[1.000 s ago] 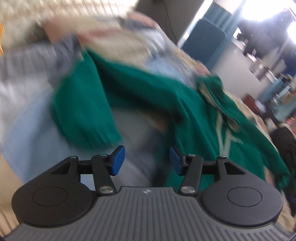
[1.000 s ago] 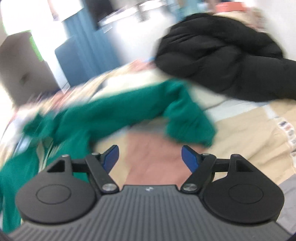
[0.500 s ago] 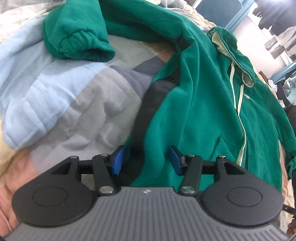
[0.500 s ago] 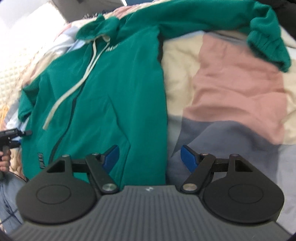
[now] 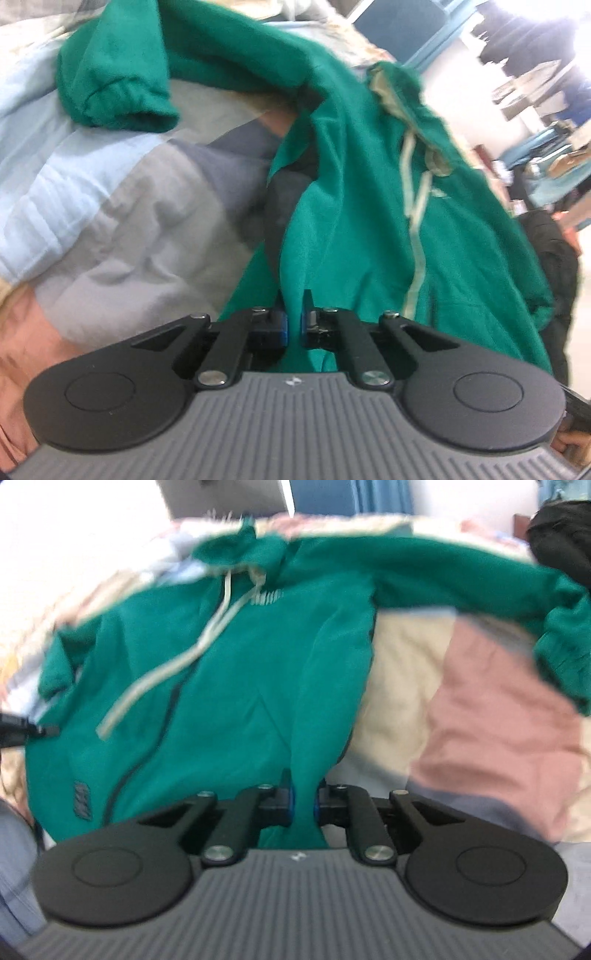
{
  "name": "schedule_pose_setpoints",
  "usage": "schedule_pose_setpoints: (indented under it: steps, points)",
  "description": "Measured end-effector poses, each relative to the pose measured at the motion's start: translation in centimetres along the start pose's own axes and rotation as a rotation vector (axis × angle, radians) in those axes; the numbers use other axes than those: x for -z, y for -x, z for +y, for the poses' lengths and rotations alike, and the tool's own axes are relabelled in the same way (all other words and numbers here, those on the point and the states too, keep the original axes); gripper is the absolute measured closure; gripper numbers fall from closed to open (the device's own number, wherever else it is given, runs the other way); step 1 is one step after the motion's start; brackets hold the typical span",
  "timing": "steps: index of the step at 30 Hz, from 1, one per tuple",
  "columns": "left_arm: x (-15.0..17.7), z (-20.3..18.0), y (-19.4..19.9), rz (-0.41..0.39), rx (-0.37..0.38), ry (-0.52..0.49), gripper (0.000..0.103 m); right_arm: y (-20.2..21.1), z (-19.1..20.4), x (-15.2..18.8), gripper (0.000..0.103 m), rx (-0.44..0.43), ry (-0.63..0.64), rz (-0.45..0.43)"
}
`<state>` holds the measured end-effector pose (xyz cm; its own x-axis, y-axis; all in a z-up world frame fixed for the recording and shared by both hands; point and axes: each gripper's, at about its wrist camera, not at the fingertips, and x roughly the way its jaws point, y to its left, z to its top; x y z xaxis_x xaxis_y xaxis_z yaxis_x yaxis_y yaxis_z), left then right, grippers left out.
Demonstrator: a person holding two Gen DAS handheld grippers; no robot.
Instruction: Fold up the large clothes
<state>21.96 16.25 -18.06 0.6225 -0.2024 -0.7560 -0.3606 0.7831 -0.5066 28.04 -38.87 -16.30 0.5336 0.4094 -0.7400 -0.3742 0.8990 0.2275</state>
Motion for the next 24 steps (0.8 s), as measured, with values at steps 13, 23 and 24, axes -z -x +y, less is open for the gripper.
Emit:
schedule_pose_setpoints:
  steps: [13, 23, 24]
  points:
    - [1.4, -1.2, -1.3, 0.071, -0.087, -0.057, 0.096, -2.5, -1.4, 1.7, 0.091, 0.156, -0.073, 0.148]
    - [-1.4, -2.7, 3.9, -0.094, -0.119, -0.062, 0.059, 1.5, 0.3, -2.3, 0.084, 0.187, -0.137, 0.060]
    - [-1.9, -3.4, 4.2, -0.113, -0.114, -0.071, 0.059, 2.0, 0.6, -2.8, 0.084, 0.178, -0.139, 0.040]
